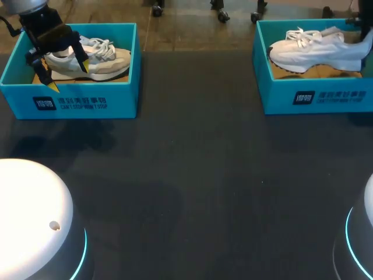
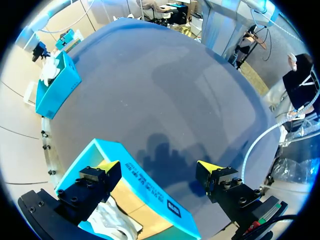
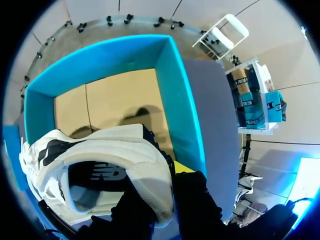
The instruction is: Take the shoe out of the shoebox, open the shoe tongue, remove and reinsert the insole, then place the shoe into the shoebox
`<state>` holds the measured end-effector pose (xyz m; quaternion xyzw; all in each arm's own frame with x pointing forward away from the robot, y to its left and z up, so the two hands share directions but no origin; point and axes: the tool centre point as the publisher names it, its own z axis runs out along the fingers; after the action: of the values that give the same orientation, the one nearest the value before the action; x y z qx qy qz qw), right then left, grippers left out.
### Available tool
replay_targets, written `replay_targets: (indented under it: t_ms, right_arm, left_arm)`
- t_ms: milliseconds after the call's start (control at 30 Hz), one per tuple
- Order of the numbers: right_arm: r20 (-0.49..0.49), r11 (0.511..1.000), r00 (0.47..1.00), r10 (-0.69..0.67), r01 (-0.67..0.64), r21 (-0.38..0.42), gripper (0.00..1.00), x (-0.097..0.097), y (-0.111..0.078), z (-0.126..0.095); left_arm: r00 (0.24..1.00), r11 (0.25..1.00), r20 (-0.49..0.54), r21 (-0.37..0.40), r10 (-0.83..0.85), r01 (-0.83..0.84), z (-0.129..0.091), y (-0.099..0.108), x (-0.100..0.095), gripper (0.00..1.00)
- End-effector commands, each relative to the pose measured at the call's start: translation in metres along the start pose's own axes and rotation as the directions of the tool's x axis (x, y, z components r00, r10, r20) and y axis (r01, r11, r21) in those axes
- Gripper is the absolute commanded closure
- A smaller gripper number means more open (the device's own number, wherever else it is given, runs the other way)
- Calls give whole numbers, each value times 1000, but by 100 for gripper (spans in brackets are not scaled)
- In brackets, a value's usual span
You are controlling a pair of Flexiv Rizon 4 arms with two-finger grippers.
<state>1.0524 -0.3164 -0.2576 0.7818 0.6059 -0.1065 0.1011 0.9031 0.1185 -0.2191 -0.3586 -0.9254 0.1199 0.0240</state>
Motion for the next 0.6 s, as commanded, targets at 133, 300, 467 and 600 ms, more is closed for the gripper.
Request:
replay_targets:
  t_ms: [133,300,467,600]
  right_arm:
    - [-11,1000,1000,16,-16,5,100,-10,6,6]
    - [-7,1000,1000,24,-24,10,100,-14,10,7]
    - [4,1000,1000,22,-22,13,100,-17,14,10]
    - [23,1000,999,31,-31,7,100,-19,17,16]
  left_arm:
    - [1000,1000,-1,-2,0,0,0,0,1,0]
    - [1000,1000,-1,-2,0,0,0,0,1,0]
    - [1000,1000,-1,-2,0,0,0,0,1,0]
    - [1000,1000,-1,-2,0,0,0,0,1,0]
